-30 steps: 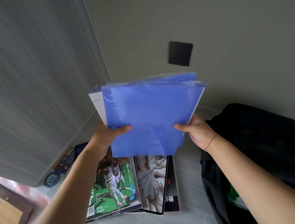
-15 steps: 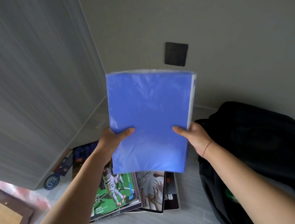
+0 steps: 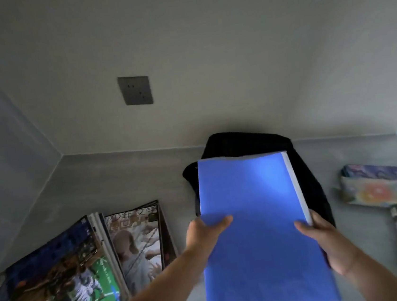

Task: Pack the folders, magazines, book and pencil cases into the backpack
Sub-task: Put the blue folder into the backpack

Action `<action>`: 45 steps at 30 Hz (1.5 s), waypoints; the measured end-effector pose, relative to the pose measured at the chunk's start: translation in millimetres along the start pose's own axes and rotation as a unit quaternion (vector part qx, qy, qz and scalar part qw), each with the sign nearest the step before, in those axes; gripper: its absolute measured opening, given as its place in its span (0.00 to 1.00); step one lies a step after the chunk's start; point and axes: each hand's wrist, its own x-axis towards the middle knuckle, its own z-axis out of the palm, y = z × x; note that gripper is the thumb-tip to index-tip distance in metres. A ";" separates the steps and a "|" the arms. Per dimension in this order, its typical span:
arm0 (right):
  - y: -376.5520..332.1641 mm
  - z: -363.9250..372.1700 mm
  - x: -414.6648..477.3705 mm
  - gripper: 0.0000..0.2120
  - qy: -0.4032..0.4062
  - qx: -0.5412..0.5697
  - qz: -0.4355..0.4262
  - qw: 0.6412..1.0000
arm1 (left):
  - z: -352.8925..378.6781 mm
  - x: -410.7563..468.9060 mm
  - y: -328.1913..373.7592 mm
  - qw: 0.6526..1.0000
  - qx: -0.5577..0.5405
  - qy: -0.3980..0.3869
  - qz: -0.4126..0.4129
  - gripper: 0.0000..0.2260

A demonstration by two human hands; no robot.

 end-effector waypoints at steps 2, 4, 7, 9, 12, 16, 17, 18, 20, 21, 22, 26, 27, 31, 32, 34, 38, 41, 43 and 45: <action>7.8 -27.1 -17.6 0.23 0.021 0.016 0.011 1.000 | 18.2 3.9 0.0 0.984 0.157 0.030 0.075 0.15; 15.2 -50.8 -36.1 0.23 0.042 0.038 0.019 0.998 | 28.1 16.3 4.9 0.949 0.255 0.066 0.171 0.16; 30.5 -78.0 -58.3 0.33 0.053 0.025 0.042 0.997 | 37.7 44.0 14.5 0.845 0.423 0.074 0.320 0.20; 38.8 -89.1 -70.0 0.23 0.046 0.035 0.061 0.996 | 43.2 61.2 21.6 0.762 0.540 0.024 0.357 0.27; 46.4 -100.5 -86.0 0.18 0.047 0.048 0.089 0.994 | 51.0 81.9 26.8 0.673 0.637 -0.048 0.372 0.31; 53.4 -110.6 -100.6 0.22 0.063 0.038 0.114 0.991 | 57.5 96.9 25.6 0.623 0.706 -0.083 0.327 0.36; 54.5 -111.8 -103.2 0.19 0.073 0.037 0.120 0.989 | 61.1 97.6 26.9 0.604 0.727 -0.076 0.317 0.37; 56.7 -113.4 -105.4 0.16 0.080 0.040 0.125 0.988 | 65.8 99.0 27.6 0.577 0.752 -0.060 0.313 0.37; 57.7 -113.4 -108.1 0.14 0.089 0.041 0.134 0.986 | 75.3 101.1 29.0 0.527 0.787 -0.027 0.320 0.34; 57.9 -113.2 -108.6 0.14 0.090 0.040 0.137 0.986 | 80.2 104.5 26.4 0.507 0.799 -0.015 0.324 0.31; 58.0 -112.8 -108.3 0.14 0.089 0.044 0.138 0.986 | 85.1 108.3 23.3 0.494 0.803 -0.004 0.333 0.28; 58.0 -111.2 -105.9 0.14 0.067 0.041 0.140 0.987 | 94.9 111.5 26.1 0.483 0.795 0.009 0.367 0.12; 58.4 -110.3 -104.6 0.15 0.055 0.039 0.144 0.987 | 95.1 112.8 29.4 0.491 0.795 -0.009 0.358 0.12; 59.0 -107.0 -94.4 0.23 0.029 0.046 0.159 0.986 | 89.8 121.7 52.4 0.583 0.738 -0.031 0.338 0.10; 58.8 -106.9 -91.0 0.25 0.018 0.046 0.158 0.986 | 87.8 122.7 58.9 0.614 0.714 -0.030 0.336 0.10; 57.3 -106.7 -84.7 0.27 -0.006 0.046 0.157 0.987 | 84.0 124.4 67.6 0.672 0.659 -0.027 0.337 0.10; 54.2 -110.7 -76.2 0.29 -0.033 0.070 0.154 0.985 | 80.6 125.9 77.4 0.717 0.608 -0.026 0.339 0.11; 45.0 -115.6 -77.4 0.28 -0.047 0.101 0.129 0.985 | 80.9 123.4 78.3 0.710 0.616 -0.034 0.338 0.11; 39.0 -119.8 -80.0 0.30 -0.054 0.117 0.119 0.984 | 80.5 121.9 80.1 0.709 0.618 -0.034 0.338 0.12; 35.2 -121.0 -82.4 0.32 -0.068 0.124 0.127 0.982 | 79.9 120.2 82.0 0.716 0.612 -0.041 0.333 0.12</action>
